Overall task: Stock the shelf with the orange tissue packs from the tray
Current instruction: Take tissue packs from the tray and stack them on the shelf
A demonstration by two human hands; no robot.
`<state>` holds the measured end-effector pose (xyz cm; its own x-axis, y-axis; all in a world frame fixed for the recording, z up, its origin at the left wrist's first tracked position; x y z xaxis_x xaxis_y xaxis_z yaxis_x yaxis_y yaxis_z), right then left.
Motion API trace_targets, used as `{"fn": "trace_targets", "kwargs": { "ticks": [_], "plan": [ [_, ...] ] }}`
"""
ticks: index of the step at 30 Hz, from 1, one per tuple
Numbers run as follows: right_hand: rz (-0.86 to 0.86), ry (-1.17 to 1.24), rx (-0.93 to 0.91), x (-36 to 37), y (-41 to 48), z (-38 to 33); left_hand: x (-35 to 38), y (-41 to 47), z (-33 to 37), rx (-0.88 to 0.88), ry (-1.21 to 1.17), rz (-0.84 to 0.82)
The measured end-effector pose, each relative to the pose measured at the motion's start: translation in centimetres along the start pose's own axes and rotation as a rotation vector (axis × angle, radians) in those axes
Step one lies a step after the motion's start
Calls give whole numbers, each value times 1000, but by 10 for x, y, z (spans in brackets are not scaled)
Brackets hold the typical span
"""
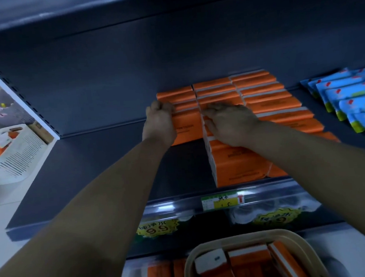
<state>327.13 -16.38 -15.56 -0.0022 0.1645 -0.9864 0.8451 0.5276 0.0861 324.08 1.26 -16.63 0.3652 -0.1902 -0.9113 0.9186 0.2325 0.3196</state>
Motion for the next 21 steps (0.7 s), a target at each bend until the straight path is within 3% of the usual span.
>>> {"fn": "trace_targets", "kwargs": {
  "ticks": [4,12,21],
  "plan": [
    [53,-30,-97,-12,-11,-5,-10,-6,4,40,-16,27],
    [83,-72,-64,-26,-56,-13,-52,-42,17,132,112,-66],
    [280,-91,-123,-26,-159,-24,-68,-135,39,210,68,-116]
  ]
}}
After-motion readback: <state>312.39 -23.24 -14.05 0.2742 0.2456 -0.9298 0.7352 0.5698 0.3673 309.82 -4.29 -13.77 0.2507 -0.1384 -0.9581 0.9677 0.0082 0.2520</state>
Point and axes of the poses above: each hand's wrist, its own y-axis towards the middle knuckle, its own x-axis out of the palm, z = x × y, the point moved 3 cm from there along y, towards the middle knuckle, and after that the axes turned 1 degree about z, right-handed, at the moved point
